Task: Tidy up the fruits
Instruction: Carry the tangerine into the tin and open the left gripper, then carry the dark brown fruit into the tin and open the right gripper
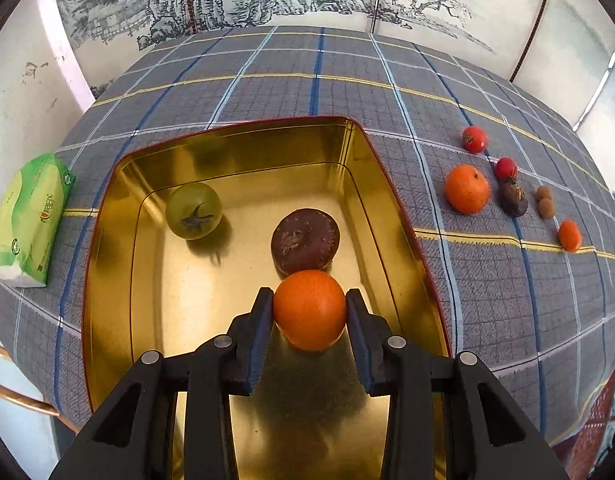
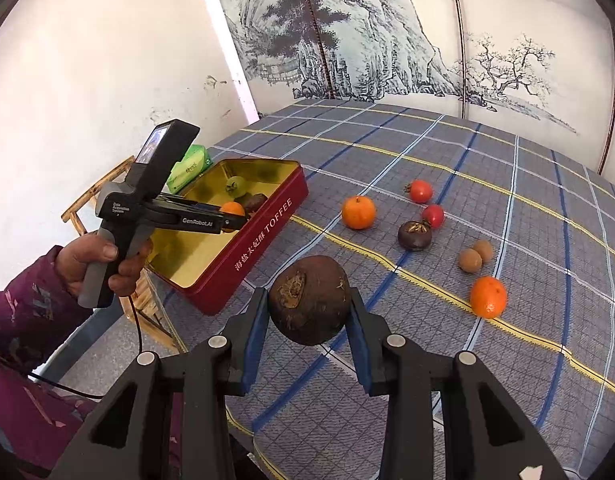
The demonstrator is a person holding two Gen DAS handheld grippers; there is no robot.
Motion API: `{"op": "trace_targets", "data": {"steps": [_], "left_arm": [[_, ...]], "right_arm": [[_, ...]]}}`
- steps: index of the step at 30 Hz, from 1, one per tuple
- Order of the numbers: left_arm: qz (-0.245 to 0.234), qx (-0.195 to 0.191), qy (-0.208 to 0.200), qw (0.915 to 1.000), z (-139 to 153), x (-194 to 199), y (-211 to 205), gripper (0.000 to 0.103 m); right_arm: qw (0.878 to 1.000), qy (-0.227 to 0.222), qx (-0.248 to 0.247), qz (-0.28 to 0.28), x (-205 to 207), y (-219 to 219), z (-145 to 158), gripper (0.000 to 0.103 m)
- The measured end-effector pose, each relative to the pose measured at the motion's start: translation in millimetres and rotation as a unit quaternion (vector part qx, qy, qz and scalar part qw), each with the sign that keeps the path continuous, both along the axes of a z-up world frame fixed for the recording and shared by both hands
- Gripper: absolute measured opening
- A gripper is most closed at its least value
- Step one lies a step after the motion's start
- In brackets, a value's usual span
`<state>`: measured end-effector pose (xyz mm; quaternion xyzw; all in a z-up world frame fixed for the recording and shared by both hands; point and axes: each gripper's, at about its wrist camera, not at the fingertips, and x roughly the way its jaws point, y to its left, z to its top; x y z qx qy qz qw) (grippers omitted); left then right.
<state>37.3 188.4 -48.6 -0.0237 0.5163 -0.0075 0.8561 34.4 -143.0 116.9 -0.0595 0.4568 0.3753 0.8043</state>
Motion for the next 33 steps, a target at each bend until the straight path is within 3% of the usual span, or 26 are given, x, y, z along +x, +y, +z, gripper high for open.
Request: {"op": "trace_targets", "data": {"steps": [18,21,23,33], "left_arm": [[-0.003,0.041,-0.036,0.9985,15,-5,-11,0.039],[0.001,0.048,-0.045,0.9978,19,-7,-11,0.043],[0.004,0.053,-0.052,0.9972,22,-10,-11,0.052],[0.009,0.054,-0.088,0.9946,41,-25,-11,0.056]], "right_arm": [[1.000,0.004,0.001,-0.007,-1,0,0,0.035],[1.000,0.003,0.002,-0.007,-1,0,0,0.035],[1.000,0.003,0.002,-0.007,-2,0,0,0.035],[1.000,0.001,-0.001,-0.006,-4,2,4,0.035]]}}
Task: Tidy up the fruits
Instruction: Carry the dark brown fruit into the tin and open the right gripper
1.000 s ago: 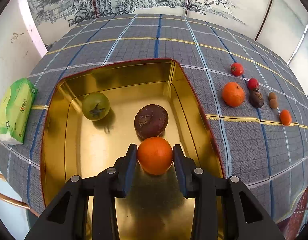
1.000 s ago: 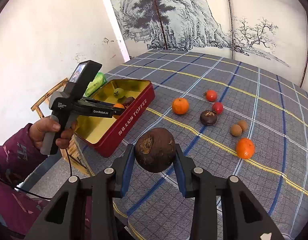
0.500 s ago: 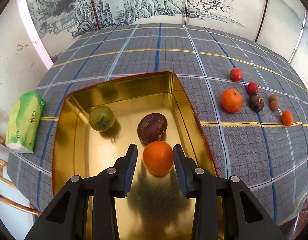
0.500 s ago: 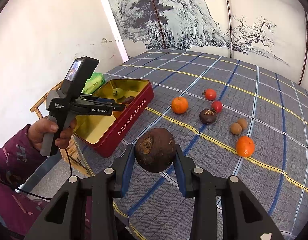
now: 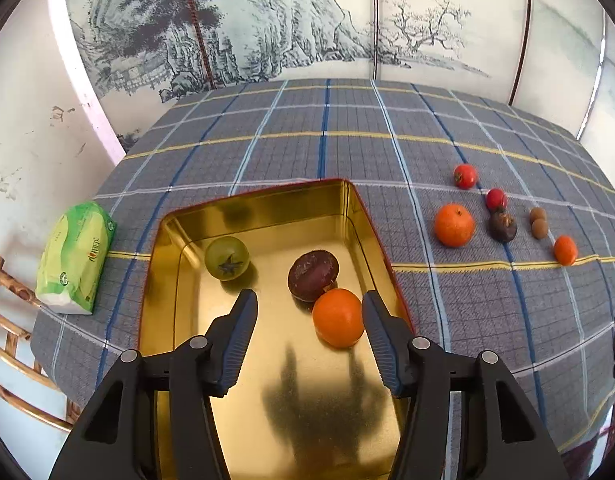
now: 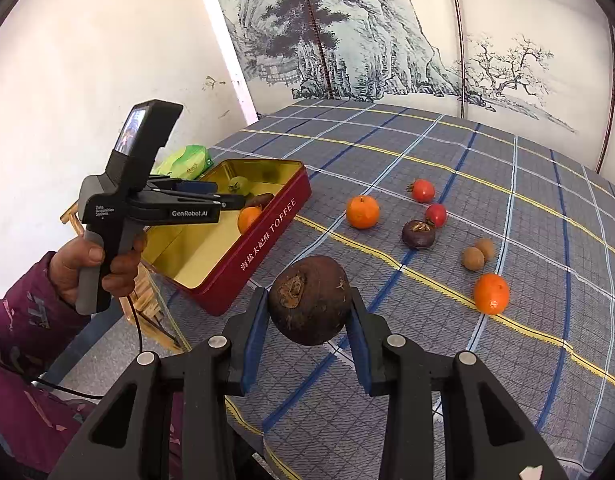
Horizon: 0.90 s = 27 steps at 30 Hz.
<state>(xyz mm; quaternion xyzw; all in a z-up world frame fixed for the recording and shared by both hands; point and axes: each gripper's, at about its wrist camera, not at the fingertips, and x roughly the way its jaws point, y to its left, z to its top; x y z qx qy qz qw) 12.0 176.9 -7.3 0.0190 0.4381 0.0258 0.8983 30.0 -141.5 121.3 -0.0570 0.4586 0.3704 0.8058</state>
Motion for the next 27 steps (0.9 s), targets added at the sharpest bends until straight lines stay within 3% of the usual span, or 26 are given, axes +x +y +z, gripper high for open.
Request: {"op": "trace_targets", "data": {"steps": [7,11,14,17,20,22,27], "left_arm": [[0.025,-0.030,-0.028,0.9988,15,-22,12,0.060],[0.065,-0.037,-0.042,0.9963,21,-38,24,0.073],[0.090,-0.052,-0.052,0.9933,25,-50,34,0.075],[0.131,-0.079,-0.051,0.9869,26,-67,45,0.079],[0.165,-0.100,-0.078,0.9782,30,-94,50,0.086],[0.171,-0.086,-0.095,0.9770,34,-112,47,0.093],[0.168,-0.010,-0.141,0.9757,40,-160,24,0.102]], "right_arm": [[1.000,-0.003,0.004,0.008,-5,11,7,0.035],[1.000,-0.007,0.006,0.016,-7,20,12,0.035],[1.000,-0.008,0.012,0.024,-8,28,16,0.035],[0.999,-0.008,0.017,0.031,-8,38,18,0.035],[0.999,-0.003,0.026,0.040,-7,48,19,0.035],[0.998,0.005,0.035,0.045,-3,56,18,0.035],[0.996,0.025,0.057,0.071,4,88,15,0.035]]}}
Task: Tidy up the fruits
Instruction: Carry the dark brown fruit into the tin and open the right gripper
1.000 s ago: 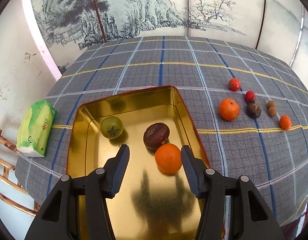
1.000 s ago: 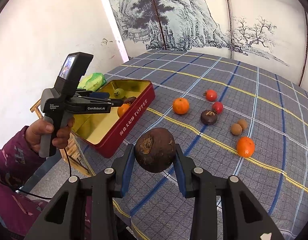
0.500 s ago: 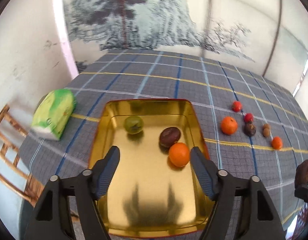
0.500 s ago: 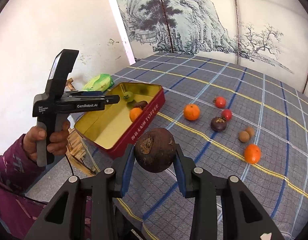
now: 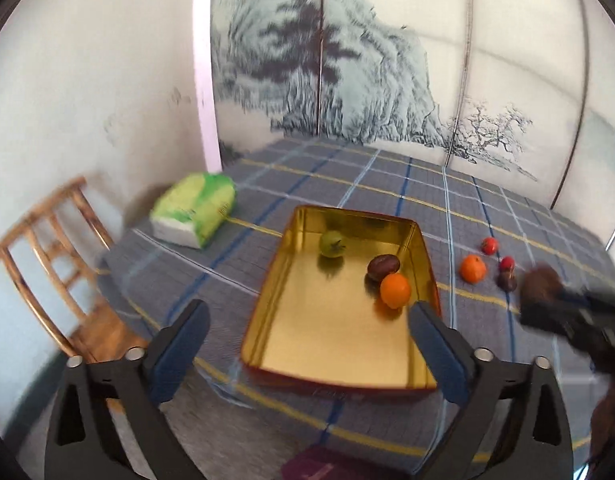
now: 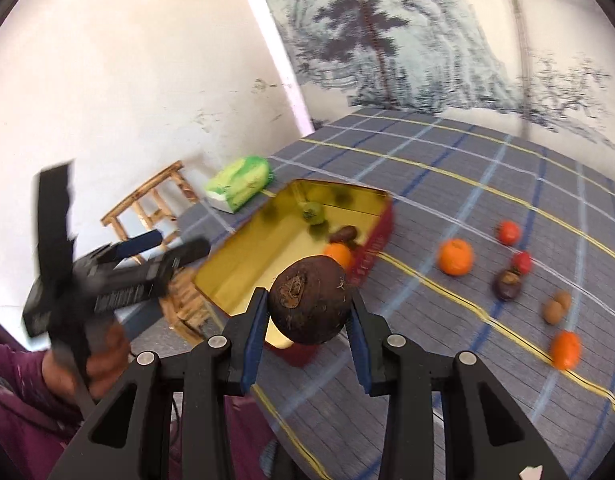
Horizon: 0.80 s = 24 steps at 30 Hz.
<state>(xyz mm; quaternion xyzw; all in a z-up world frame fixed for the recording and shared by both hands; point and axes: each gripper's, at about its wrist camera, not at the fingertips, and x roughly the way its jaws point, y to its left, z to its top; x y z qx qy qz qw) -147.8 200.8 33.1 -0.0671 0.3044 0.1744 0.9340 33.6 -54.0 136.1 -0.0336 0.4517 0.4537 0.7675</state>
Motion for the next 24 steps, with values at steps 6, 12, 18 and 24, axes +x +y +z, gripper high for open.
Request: {"op": "trace_targets", "data": {"steps": [6,12,18,24], "left_arm": [[-0.001,-0.013,0.006,0.9999,-10,-28,-2,0.103],[0.025,-0.097,0.015,0.9948,-27,-42,29,0.103],[0.020,-0.149,-0.030,0.9882,-26,-58,47,0.103],[0.033,-0.153,-0.025,0.9874,-29,-56,59,0.103]], "right_arm": [[0.999,0.032,0.012,0.041,9,50,-17,0.035],[0.996,0.054,-0.004,0.066,16,86,-39,0.035],[0.994,0.071,-0.022,0.083,26,119,-57,0.035],[0.992,0.082,-0.035,0.091,32,149,-69,0.036]]}}
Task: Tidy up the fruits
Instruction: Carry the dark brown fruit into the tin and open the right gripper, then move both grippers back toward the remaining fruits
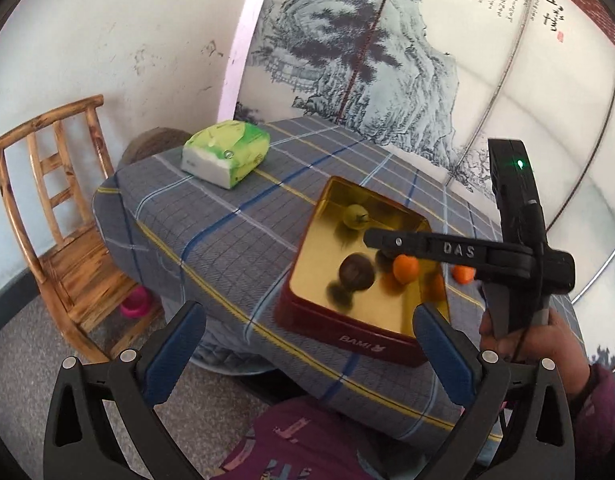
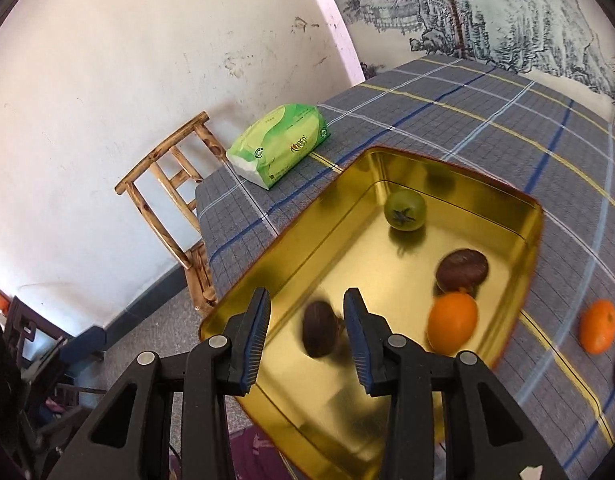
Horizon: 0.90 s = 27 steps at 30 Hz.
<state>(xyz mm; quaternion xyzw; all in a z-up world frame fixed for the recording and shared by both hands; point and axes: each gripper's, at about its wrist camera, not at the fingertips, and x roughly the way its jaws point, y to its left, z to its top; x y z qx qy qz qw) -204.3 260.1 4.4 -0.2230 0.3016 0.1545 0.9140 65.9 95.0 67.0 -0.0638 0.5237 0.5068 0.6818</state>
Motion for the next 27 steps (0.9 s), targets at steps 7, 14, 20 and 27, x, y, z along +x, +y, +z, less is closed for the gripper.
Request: {"op": "trace_targets", "data": {"steps": [7,14,20,27], "left_arm": [[0.005,0.001,-0.003,1.0000,-2,-2,10,0.103],[-0.006,0.000,0.016,0.9998,-9,6,9,0.103],[-0.010,0.005,0.027,0.9996,-10,11,6,0.103],[-0.020,0.016,0.039,0.9989,-11,15,0,0.103]], "right_arm": [[1.000,-0.012,-0.009,-0.006,10,14,-1,0.036],[0.999,-0.029,0.002,-0.026,16,1,14,0.036],[0.999,-0.029,0.011,-0.022,4,0,14,0.037],[0.999,-0.044,0.022,-0.021,-9,-12,22,0.038]]}}
